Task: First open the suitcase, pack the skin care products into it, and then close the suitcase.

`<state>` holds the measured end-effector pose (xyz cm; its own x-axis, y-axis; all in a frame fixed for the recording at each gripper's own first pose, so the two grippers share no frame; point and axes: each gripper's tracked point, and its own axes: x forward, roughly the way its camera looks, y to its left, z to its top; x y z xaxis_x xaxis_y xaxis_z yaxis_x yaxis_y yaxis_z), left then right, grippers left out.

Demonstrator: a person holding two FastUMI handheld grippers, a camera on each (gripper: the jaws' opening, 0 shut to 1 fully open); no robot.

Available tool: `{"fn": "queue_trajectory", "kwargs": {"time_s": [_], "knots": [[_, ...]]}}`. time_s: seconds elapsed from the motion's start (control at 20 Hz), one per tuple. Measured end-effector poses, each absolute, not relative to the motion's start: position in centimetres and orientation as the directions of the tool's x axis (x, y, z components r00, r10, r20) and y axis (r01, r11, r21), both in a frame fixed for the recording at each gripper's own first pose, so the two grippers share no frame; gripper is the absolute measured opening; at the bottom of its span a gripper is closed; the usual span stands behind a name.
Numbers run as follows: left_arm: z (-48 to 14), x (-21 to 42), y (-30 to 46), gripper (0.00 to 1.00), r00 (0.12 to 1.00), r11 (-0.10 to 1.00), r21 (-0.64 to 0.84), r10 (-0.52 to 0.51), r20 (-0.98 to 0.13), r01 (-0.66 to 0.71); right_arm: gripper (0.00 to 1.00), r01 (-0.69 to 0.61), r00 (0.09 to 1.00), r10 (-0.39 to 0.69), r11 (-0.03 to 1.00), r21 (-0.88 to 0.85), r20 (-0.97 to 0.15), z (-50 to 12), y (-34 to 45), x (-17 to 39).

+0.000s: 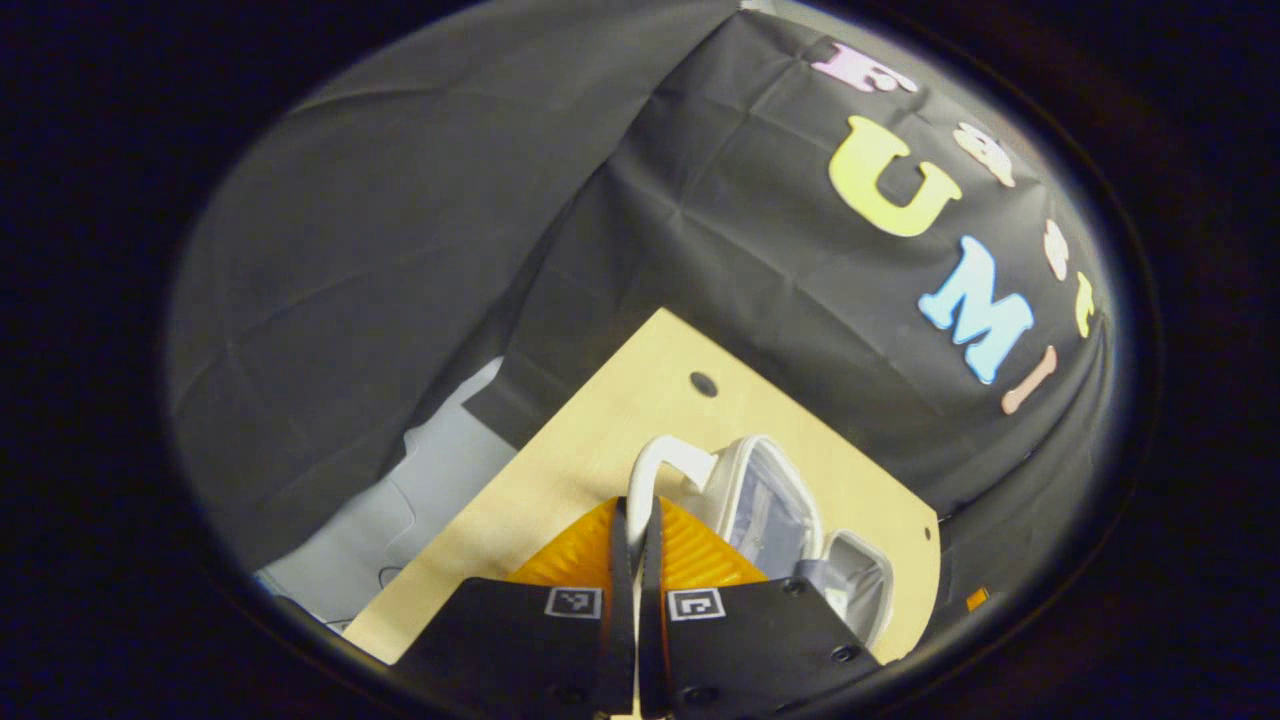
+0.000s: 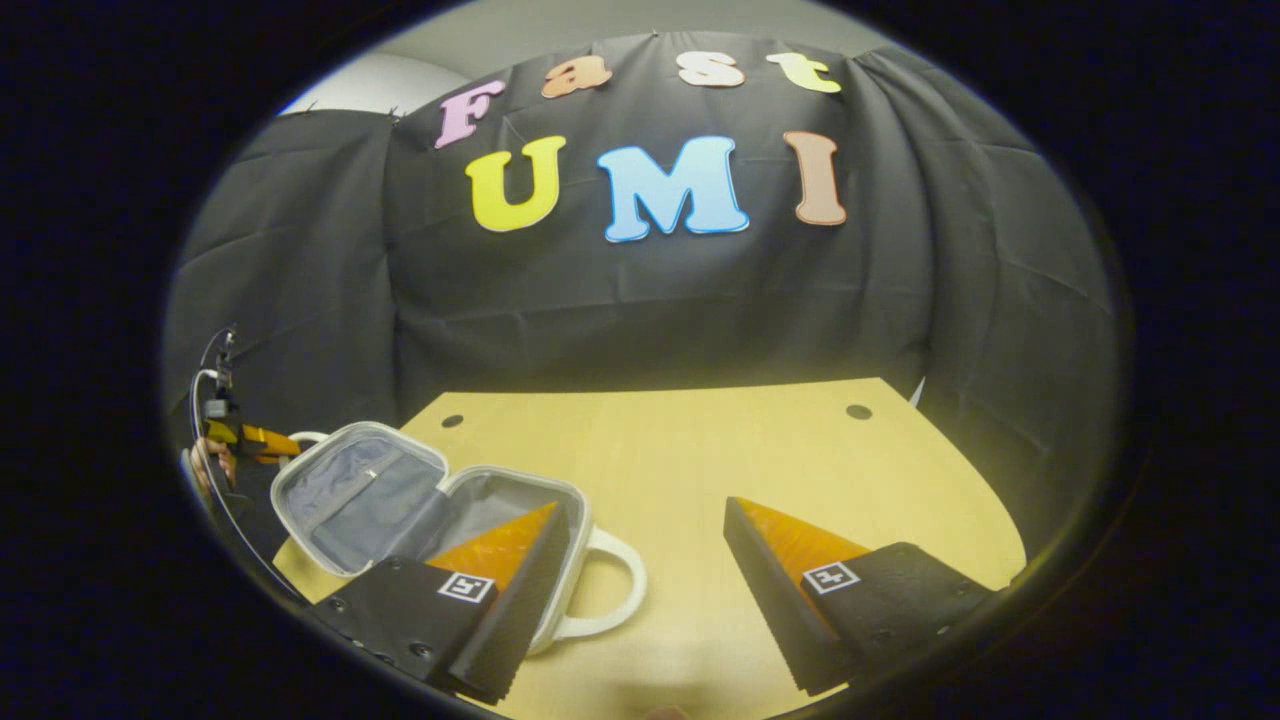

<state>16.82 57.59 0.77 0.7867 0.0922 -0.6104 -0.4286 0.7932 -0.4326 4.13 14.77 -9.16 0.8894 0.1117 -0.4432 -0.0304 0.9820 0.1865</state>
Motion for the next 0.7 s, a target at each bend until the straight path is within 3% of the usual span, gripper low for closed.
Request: {"fn": "queue_trajectory", "kwargs": {"time_s": [0.4, 0.7], "knots": [[14.5, 20.1, 41.2, 0.1, 0.913, 0.894, -0.391, 0.045, -0.407, -0.218, 0.95, -0.05, 0.908, 0.131, 0.977, 0.208, -0.398, -8.9, 10.1, 3.8], [14.8, 21.5, 24.2, 0.1, 0.923, 0.932, -0.358, -0.082, -0.377, -0.063, 0.95, -0.126, 0.899, 0.207, 0.966, 0.225, -0.385, -9.8, 7.0, 2.1]]}}
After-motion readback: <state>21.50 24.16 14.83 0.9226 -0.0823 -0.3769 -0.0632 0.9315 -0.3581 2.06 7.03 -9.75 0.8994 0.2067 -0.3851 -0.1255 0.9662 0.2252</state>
